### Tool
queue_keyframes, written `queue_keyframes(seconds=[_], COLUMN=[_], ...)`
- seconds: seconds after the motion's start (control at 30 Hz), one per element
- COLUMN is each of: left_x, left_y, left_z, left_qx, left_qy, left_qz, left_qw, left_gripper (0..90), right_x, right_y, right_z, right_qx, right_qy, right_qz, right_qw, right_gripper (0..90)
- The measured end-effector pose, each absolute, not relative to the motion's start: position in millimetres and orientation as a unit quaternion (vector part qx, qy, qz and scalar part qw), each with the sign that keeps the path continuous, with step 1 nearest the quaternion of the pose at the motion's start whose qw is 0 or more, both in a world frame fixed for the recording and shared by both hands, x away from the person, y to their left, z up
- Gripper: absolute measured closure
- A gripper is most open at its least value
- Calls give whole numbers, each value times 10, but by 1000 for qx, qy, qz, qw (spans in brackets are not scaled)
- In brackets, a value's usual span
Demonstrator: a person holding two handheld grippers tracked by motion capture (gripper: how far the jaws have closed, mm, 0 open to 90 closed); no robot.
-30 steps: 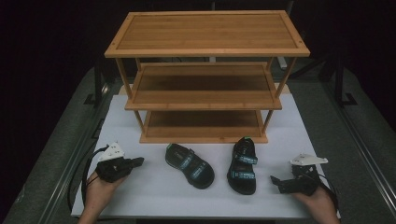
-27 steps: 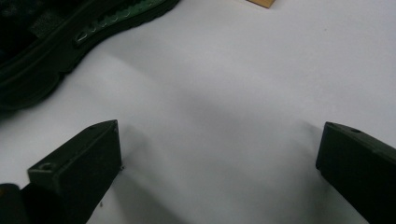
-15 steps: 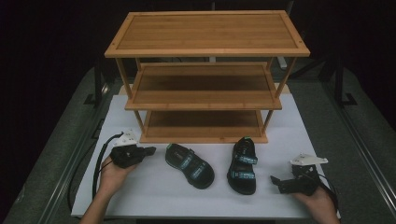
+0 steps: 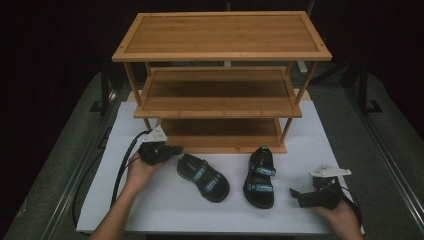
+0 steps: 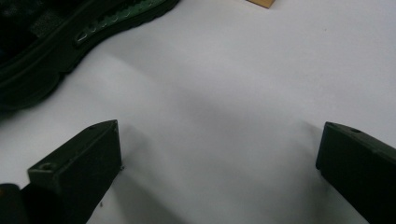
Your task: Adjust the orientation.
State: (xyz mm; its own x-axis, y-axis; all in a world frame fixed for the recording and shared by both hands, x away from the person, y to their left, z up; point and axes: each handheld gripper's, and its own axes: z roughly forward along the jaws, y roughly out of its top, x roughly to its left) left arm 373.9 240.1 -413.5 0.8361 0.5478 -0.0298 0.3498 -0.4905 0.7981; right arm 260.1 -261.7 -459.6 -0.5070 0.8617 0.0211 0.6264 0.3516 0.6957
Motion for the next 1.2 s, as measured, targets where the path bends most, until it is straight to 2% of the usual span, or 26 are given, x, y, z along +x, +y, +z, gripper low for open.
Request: queue_keyframes(seconds=[0.6,1.2], left_x=[3894,3667], left_y=[2264,2422], left_z=[-4323,-4278], left_qx=[863,873], left_qy=[263,261], left_qz=[74,76], left_qw=[425,406], left_gripper=[900,900], right_x=[2601,2600], right_y=[-2617,-2618], right_z=[-4596,-4596], right_qx=[464,463], right_qy=[803,803], right_qz=[331,331], right_qw=[178,178], right_gripper=[0,0])
